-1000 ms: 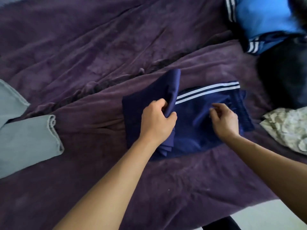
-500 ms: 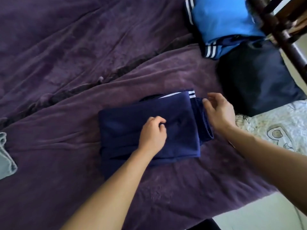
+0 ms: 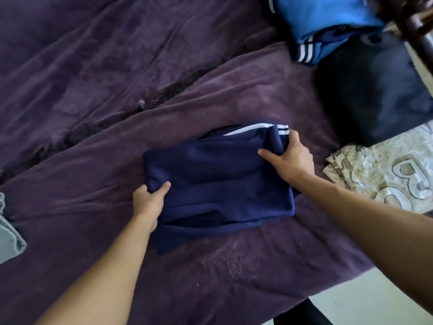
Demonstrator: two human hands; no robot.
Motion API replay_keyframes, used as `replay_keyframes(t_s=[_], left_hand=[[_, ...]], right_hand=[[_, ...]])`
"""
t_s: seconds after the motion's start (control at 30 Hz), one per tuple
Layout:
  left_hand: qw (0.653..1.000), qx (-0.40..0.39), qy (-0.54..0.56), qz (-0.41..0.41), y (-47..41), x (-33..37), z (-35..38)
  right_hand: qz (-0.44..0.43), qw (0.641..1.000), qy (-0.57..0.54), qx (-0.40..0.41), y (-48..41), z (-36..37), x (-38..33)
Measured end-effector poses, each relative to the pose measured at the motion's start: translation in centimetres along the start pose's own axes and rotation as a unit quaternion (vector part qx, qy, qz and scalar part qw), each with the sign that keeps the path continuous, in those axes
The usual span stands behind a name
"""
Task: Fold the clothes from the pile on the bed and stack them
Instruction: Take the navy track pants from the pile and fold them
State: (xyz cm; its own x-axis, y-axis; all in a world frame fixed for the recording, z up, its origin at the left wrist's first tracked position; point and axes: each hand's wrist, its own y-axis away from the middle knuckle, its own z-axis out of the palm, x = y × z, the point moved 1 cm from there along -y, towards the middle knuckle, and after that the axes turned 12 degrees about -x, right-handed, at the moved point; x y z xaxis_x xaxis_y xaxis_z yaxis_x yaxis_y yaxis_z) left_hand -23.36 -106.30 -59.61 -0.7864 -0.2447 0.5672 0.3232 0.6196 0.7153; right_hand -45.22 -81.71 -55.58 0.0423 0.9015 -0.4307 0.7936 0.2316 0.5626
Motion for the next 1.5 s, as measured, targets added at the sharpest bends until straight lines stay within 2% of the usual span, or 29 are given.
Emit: replay_keyframes(t_s=[0.13,0.23,0.37,0.5,0.77,0.83,0.9,0.97,1.03,1.07,1.17,1.23,1.3,1.37,1.5], left_hand=[[0.988,0.012,-0.083,0.131,2.2,3.9,0.3],[0.958,-0.001,-0.176,0.228,4.3,9.0,1.1],[0.916,-0.042,-0.223,0.331,7.9,16.1,4.6],[0.877,-0.076,-0.264,0.394,11.4,22.5,11.2],[0.771,-0.122,-0.381,0.496,16.0,31.7,28.1],[0.750,-0.117,-0.410,0.505,16.7,32.9,32.4],[0.744,-0.127,-0.435,0.492,16.7,33.2,36.0],[0.736,-0.130,-0.472,0.467,16.1,32.6,38.5],[0.715,-0.101,-0.516,0.462,15.4,30.7,39.6],[0.701,-0.091,-0.533,0.464,15.2,29.4,39.9],[0.664,-0.106,-0.589,0.449,14.7,25.5,40.2],[0.654,-0.111,-0.610,0.434,14.3,23.8,40.2],[0.652,-0.114,-0.610,0.435,14.2,23.1,39.8],[0.646,-0.120,-0.616,0.435,14.6,22.7,38.9],[0.671,-0.146,-0.613,0.389,16.9,21.6,35.8]], right_hand=[[0.004,0.997,-0.058,0.046,3.9,-1.4,1.2],[0.016,0.988,-0.121,0.095,6.6,-4.0,3.2],[0.057,0.965,-0.200,0.161,9.5,-9.1,6.7],[0.095,0.936,-0.253,0.225,10.7,-14.2,10.9],[0.172,0.851,-0.388,0.310,10.0,-19.6,22.2],[0.197,0.835,-0.413,0.305,9.3,-19.9,24.7],[0.221,0.837,-0.424,0.264,8.5,-19.5,27.2],[0.243,0.870,-0.373,0.212,8.1,-19.2,29.2],[0.252,0.922,-0.207,0.207,8.4,-19.5,30.5],[0.240,0.937,-0.113,0.229,8.6,-19.8,30.7],[0.097,0.952,0.081,0.280,8.0,-20.1,29.2],[0.052,0.965,0.144,0.214,6.4,-18.5,29.3],[0.080,0.976,0.167,0.110,5.2,-17.6,29.9],[0.105,0.976,0.188,0.045,4.5,-17.7,30.4],[0.106,0.963,0.246,0.008,4.5,-19.6,29.3]])
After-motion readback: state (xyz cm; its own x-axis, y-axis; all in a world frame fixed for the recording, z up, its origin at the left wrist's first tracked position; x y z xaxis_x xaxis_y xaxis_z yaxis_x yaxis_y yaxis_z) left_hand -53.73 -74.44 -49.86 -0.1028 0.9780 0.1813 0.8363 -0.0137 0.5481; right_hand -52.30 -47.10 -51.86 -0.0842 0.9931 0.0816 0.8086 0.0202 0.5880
